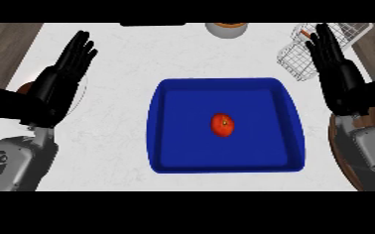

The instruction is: Pick the tomato from the tray and place it in the tiered basket

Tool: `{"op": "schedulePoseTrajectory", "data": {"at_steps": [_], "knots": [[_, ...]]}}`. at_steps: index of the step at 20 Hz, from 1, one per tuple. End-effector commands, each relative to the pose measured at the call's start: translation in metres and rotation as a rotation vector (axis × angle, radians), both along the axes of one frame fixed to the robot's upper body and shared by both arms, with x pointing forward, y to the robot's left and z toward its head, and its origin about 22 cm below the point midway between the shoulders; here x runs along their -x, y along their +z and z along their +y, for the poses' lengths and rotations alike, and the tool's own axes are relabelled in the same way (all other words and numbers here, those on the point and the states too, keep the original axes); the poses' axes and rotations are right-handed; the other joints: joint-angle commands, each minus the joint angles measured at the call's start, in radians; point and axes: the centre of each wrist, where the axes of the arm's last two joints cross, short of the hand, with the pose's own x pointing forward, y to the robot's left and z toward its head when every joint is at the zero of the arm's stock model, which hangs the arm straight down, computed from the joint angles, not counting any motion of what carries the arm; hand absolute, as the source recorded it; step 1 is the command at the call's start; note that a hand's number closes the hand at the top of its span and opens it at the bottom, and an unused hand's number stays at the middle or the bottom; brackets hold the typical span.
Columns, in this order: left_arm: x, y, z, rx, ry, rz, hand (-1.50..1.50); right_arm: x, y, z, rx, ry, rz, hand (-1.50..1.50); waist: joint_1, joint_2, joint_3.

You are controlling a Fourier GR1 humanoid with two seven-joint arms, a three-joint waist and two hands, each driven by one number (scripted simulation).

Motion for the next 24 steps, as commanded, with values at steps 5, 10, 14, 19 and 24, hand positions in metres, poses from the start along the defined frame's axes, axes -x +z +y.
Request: {"op": "schedulePoseTrajectory", "data": {"at_steps": [5,10,14,19,24], "knots": [[0.007,-0.006,0.005,-0.29,0.013,-0.105,0.0,0.002,0.018,0.116,-0.196,0.24,-0.245,1.5,0.065,0.001,0.0],[0.023,-0.029,0.008,-0.332,0.017,-0.062,0.0,0.004,-0.059,0.093,-0.217,-0.446,0.119,-1.5,0.05,0.001,-0.002],[0.037,-0.049,-0.004,-0.352,0.036,-0.084,0.0,-0.001,-0.044,0.165,-0.179,-0.409,-0.028,-1.5,0.038,-0.004,-0.002],[0.034,-0.046,0.013,-0.352,0.055,-0.079,0.0,0.009,-0.038,0.12,0.114,-0.247,0.217,-1.5,0.014,-0.015,-0.007],[0.042,-0.051,0.006,-0.355,0.049,-0.049,0.0,0.009,-0.056,0.097,0.434,-0.237,0.514,-1.5,0.021,-0.027,-0.014]]}}
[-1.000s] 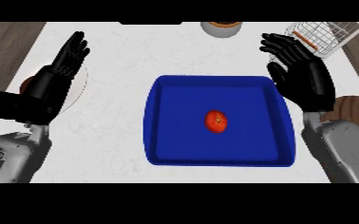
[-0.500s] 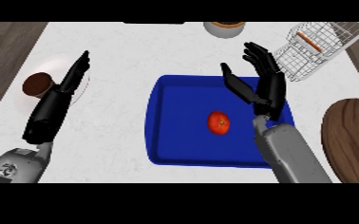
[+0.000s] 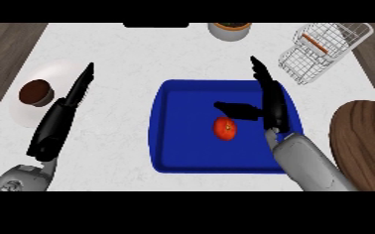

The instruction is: Pick the tomato from the tray and place it in the tiered basket

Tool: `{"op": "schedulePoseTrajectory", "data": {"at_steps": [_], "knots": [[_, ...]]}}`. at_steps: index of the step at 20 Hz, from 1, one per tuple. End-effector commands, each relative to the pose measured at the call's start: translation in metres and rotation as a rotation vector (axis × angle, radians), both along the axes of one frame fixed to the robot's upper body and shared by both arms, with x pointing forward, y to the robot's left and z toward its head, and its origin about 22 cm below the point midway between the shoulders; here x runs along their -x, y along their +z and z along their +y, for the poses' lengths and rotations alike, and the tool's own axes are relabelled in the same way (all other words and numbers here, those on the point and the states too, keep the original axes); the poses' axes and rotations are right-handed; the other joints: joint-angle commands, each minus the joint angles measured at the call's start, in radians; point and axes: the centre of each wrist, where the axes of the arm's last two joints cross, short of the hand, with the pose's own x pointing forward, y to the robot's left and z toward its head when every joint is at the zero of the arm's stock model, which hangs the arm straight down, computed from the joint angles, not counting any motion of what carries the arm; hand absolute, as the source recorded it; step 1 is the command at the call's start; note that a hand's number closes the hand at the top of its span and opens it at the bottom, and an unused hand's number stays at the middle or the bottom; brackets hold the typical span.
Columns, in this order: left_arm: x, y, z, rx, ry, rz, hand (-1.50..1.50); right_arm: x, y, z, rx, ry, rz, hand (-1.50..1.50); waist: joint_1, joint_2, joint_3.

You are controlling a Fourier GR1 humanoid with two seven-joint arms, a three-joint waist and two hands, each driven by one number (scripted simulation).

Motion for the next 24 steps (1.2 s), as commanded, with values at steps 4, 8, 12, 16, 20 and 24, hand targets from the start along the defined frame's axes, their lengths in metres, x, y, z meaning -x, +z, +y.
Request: {"op": "schedulePoseTrajectory", "data": {"at_steps": [4,8,12,16,20,24], "knots": [[0.006,-0.009,0.001,-0.011,0.021,0.017,0.0,-0.005,0.023,-0.009,0.373,0.043,0.367,-1.5,-0.01,-0.011,-0.004],[0.005,-0.006,0.006,-0.023,0.006,0.009,0.0,-0.01,0.074,0.027,0.458,0.03,0.474,-1.5,-0.005,-0.009,-0.002],[0.009,-0.012,-0.008,-0.005,0.003,-0.009,0.0,-0.001,0.099,0.065,0.487,0.001,0.535,-1.5,-0.004,-0.002,0.004],[0.008,-0.005,-0.007,0.005,0.011,-0.016,0.0,-0.009,0.094,0.091,0.485,-0.004,0.573,-1.5,0.007,0.002,0.005],[0.002,-0.009,-0.002,0.011,-0.008,0.009,0.0,-0.016,0.075,0.111,0.547,-0.01,0.627,-1.5,-0.003,0.004,0.004],[0.01,-0.007,0.005,-0.012,-0.006,-0.015,0.0,-0.034,0.058,0.105,0.638,-0.06,0.713,-1.5,0.01,0.003,0.004]]}}
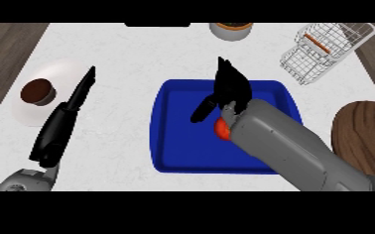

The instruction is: Pick the tomato from the tray and place it in the tiered basket

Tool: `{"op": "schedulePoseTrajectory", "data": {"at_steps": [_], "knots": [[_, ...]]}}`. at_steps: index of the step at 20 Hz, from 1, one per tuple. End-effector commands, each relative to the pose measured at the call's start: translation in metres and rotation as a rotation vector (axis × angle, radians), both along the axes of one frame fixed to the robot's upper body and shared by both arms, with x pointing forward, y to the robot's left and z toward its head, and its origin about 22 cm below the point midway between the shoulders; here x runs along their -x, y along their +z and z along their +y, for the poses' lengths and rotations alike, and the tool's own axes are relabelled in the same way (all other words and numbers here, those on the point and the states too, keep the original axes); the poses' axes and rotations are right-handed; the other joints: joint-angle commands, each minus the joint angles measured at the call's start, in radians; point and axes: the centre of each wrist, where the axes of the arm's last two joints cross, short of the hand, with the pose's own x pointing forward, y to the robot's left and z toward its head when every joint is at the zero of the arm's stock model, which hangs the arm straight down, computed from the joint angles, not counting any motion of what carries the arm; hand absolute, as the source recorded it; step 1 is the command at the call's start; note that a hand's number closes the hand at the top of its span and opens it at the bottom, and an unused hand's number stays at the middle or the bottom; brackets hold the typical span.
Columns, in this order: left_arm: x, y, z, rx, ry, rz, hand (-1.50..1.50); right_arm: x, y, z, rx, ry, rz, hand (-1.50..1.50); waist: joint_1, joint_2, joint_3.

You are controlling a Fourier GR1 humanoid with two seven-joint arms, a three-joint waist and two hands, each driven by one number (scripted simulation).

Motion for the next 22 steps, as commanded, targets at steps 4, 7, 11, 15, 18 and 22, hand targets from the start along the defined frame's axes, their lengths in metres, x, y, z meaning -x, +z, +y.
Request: {"op": "schedulePoseTrajectory", "data": {"at_steps": [4,7,11,15,18,22], "knots": [[0.002,-0.003,0.0,-0.01,0.009,-0.006,0.0,-0.014,-0.019,0.019,0.148,-0.202,0.219,-1.5,-0.009,-0.002,0.0],[0.008,-0.006,0.004,-0.007,0.013,0.012,0.0,-0.006,-0.039,0.023,0.168,-0.207,0.245,-1.5,-0.017,-0.005,0.001],[0.001,0.002,0.013,0.018,0.018,-0.002,0.0,-0.015,-0.029,0.031,0.162,-0.188,0.301,-1.5,-0.018,-0.002,0.001],[-0.007,0.0,0.003,0.001,0.037,-0.004,0.0,0.001,-0.049,0.03,0.189,-0.152,0.351,-1.5,-0.033,-0.001,0.002],[0.01,-0.001,-0.003,-0.008,0.032,-0.002,0.0,-0.001,-0.052,0.035,0.179,-0.161,0.376,-1.5,-0.017,-0.005,0.002],[0.007,0.011,0.007,0.006,0.014,0.003,0.0,-0.003,-0.058,0.012,0.201,-0.235,0.299,-1.5,-0.023,-0.004,0.003]]}}
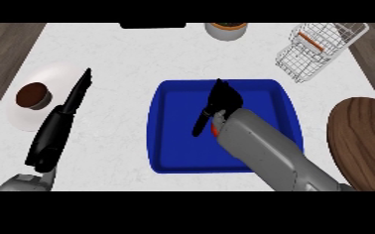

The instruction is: Pick the tomato from the tray and place it in the tiered basket

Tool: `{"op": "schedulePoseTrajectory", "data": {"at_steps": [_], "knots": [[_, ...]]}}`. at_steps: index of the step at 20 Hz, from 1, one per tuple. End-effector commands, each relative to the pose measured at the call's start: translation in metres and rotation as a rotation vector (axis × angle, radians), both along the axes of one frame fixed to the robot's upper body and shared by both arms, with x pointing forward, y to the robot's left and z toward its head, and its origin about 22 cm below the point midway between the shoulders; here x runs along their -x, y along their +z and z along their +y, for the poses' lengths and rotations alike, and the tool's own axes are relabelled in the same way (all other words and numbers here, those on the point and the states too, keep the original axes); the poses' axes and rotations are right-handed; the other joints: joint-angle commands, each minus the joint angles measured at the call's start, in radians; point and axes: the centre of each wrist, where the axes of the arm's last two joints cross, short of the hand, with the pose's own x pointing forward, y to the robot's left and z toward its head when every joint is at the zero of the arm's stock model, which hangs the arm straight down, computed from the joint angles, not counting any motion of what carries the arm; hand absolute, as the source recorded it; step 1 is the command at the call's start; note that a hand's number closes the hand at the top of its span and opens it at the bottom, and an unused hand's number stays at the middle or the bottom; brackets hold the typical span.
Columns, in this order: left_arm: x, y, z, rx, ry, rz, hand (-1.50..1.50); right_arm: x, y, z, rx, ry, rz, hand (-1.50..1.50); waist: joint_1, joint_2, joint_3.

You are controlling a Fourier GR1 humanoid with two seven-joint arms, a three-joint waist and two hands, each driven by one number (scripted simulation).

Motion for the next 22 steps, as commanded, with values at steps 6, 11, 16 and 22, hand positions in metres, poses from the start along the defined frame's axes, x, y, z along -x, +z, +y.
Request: {"op": "schedulePoseTrajectory", "data": {"at_steps": [6,11,16,22], "knots": [[0.007,-0.005,0.002,-0.005,0.011,0.016,0.0,0.009,-0.011,-0.008,0.149,-0.2,0.033,-1.5,-0.014,-0.006,0.0],[-0.004,-0.002,0.004,0.001,-0.003,0.013,0.0,-0.001,0.006,-0.025,0.12,-0.242,0.02,-1.5,-0.002,0.004,0.001],[-0.012,-0.001,0.005,0.006,-0.005,0.001,0.0,0.02,-0.017,-0.022,0.106,-0.248,0.035,-1.5,0.0,0.007,0.001],[0.0,-0.002,-0.014,0.006,-0.017,0.005,0.0,0.027,-0.037,-0.011,0.108,-0.29,0.033,-1.5,0.018,0.01,0.002]]}}
